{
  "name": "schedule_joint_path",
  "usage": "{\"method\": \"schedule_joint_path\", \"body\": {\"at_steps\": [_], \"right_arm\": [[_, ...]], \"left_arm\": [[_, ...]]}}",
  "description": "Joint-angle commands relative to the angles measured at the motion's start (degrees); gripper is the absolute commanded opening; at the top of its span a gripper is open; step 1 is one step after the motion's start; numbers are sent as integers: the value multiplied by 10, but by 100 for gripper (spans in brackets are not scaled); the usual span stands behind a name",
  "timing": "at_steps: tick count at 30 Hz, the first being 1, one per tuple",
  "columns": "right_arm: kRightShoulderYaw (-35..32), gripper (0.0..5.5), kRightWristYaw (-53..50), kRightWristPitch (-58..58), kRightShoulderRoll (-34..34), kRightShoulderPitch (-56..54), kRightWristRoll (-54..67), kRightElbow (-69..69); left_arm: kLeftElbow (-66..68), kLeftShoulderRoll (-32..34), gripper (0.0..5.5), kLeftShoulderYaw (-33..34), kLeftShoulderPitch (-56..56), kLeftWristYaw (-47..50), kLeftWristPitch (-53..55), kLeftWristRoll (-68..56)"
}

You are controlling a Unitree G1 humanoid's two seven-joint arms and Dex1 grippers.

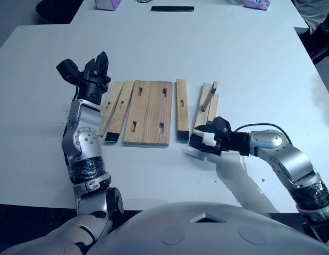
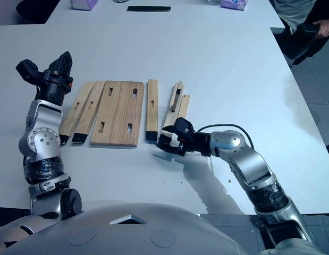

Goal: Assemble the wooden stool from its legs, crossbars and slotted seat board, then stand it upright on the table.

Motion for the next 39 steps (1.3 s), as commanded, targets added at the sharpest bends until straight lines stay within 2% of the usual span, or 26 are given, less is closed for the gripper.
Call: {"method": "schedule_joint_path", "body": {"at_steps": [1,9,19,39], "right_arm": [[5,319,7,-9,-1,-17,-12,9],[27,319,11,-15,4,-34,-40,24],[74,319,82,-66,-27,-77,-90,48],[79,319,158,-118,-51,-108,-134,77]], "left_arm": [[-2,-1,262,-2,8,3,-2,7],[3,-3,262,-2,8,1,-6,7],[-4,-6,262,-4,18,3,-9,5],[-16,-17,262,-6,22,15,-18,5]]}}
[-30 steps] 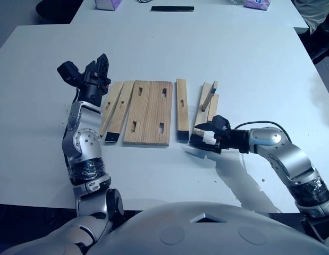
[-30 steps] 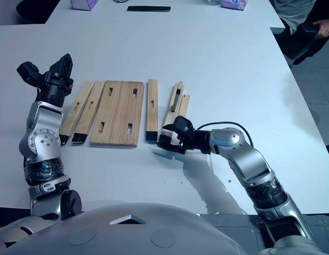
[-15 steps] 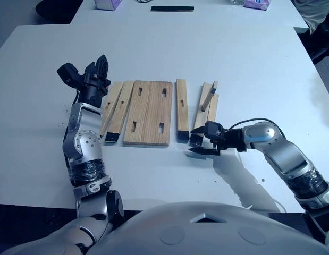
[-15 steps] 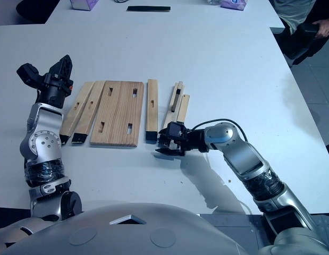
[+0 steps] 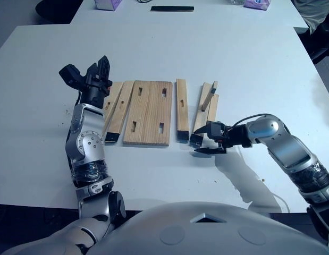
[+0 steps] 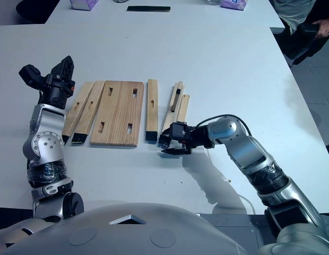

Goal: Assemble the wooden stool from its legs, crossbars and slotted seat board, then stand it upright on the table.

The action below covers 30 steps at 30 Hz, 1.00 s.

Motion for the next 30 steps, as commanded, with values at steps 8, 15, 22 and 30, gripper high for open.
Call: {"method": "schedule_joint_path", "body": {"at_steps": [8,15,22,30], "right_arm": [[-6,319,11,-17,24,-28,5,-9],[35,319,16,-48,36,-45,-38,31],[31,319,31,-78,26,-58,-57,77],[11,319,54,-95,-5,-58,-57,75]], "left_arm": [[-13,-2,262,-3,4,7,4,3],[-4,2,262,-8,-7,1,6,4],[-7,-6,262,-7,3,4,-2,5],[-5,-13,262,-10,6,5,-7,5]]}}
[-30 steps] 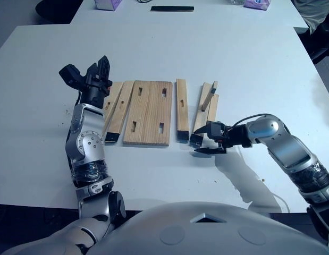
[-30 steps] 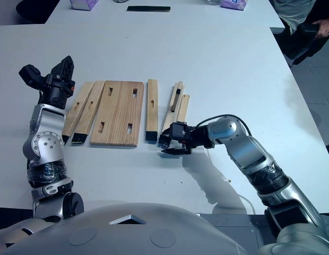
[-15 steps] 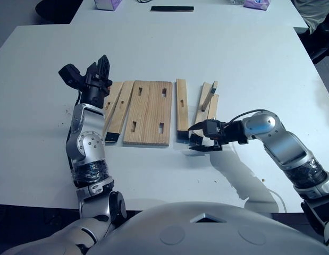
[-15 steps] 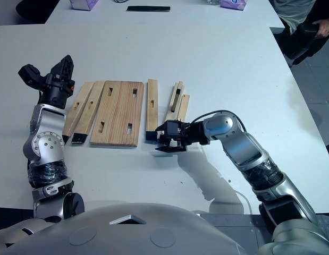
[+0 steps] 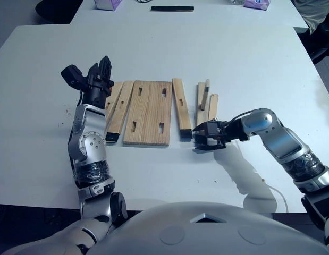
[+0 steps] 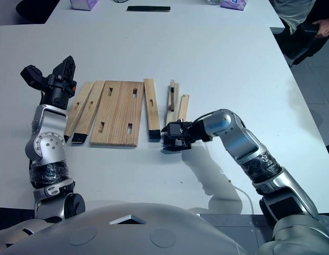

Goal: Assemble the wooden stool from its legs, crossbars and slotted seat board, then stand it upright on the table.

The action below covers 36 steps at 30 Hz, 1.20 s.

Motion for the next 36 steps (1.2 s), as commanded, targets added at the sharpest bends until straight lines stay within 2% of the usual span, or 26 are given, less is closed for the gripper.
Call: {"method": "schedule_joint_path", "body": {"at_steps": [1,4,7,13,18,23,27,36], "right_arm": [[-17,319,7,-7,-18,0,-2,-9],[-27,319,5,-10,-30,13,-2,-16],[-52,319,-13,6,-8,3,22,-18],[-175,319,-169,152,46,35,63,-88],[-200,319,-314,335,119,125,64,-254],[-180,319,-437,468,200,177,57,-364],[-157,319,-522,528,254,191,35,-375],[-103,319,-626,489,309,203,-12,-296]], "left_arm": [[2,-4,262,-4,-1,3,-1,5],[8,-3,262,-5,-5,1,-1,5],[-4,-3,262,1,6,8,-5,4],[-17,0,262,7,21,10,0,1],[-44,5,262,8,42,16,22,-6],[-93,4,262,6,89,28,55,-14],[-113,8,262,-1,92,36,80,-22],[-117,18,262,-11,78,36,117,-30]]}}
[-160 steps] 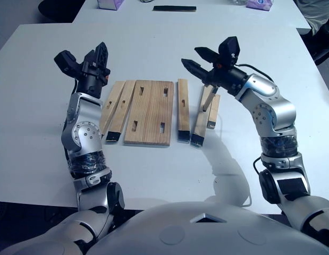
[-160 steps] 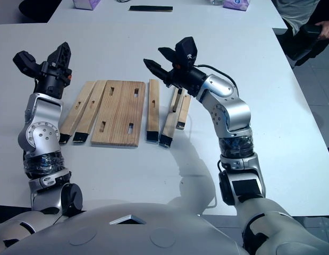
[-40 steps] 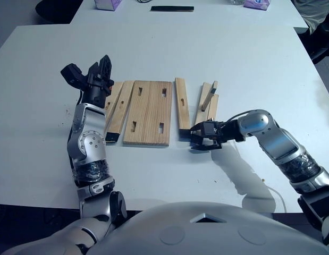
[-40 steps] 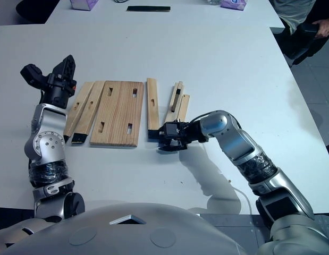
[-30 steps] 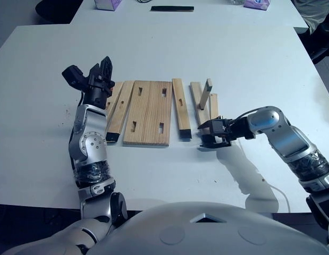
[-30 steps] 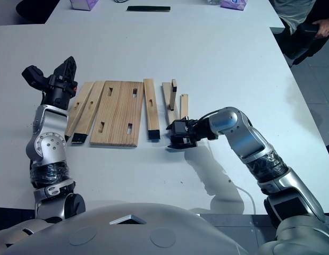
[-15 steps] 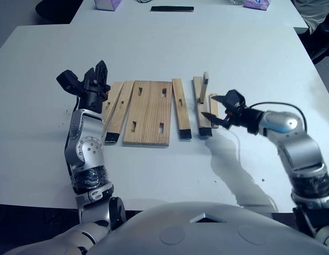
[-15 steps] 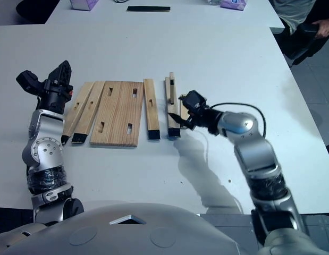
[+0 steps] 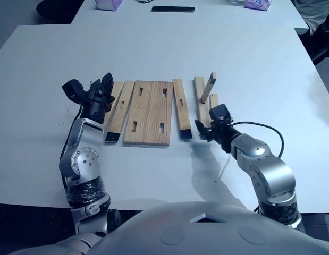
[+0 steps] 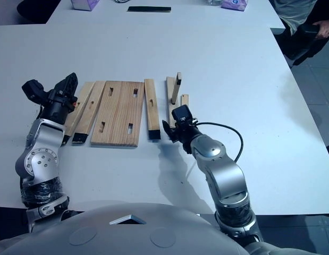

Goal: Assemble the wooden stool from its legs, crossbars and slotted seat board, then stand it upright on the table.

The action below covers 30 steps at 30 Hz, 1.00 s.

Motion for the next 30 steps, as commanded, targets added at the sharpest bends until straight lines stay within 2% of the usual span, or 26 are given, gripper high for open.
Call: {"method": "schedule_joint_path", "body": {"at_steps": [1,9,21,27,30], "right_arm": [[15,319,-48,-37,18,6,-31,40],[32,319,-76,-89,51,-14,-49,114],[60,319,-78,-94,50,-40,-77,189],[66,231,-64,-95,30,-40,-88,185],[67,209,-56,-92,20,-48,-92,179]], "left_arm": [[-3,5,262,-9,-13,4,17,-3],[2,0,262,-15,-19,3,18,0],[-8,-24,262,-17,-1,10,-1,8],[-9,-35,262,-19,3,14,-17,14],[-8,-39,262,-20,6,16,-26,18]]}}
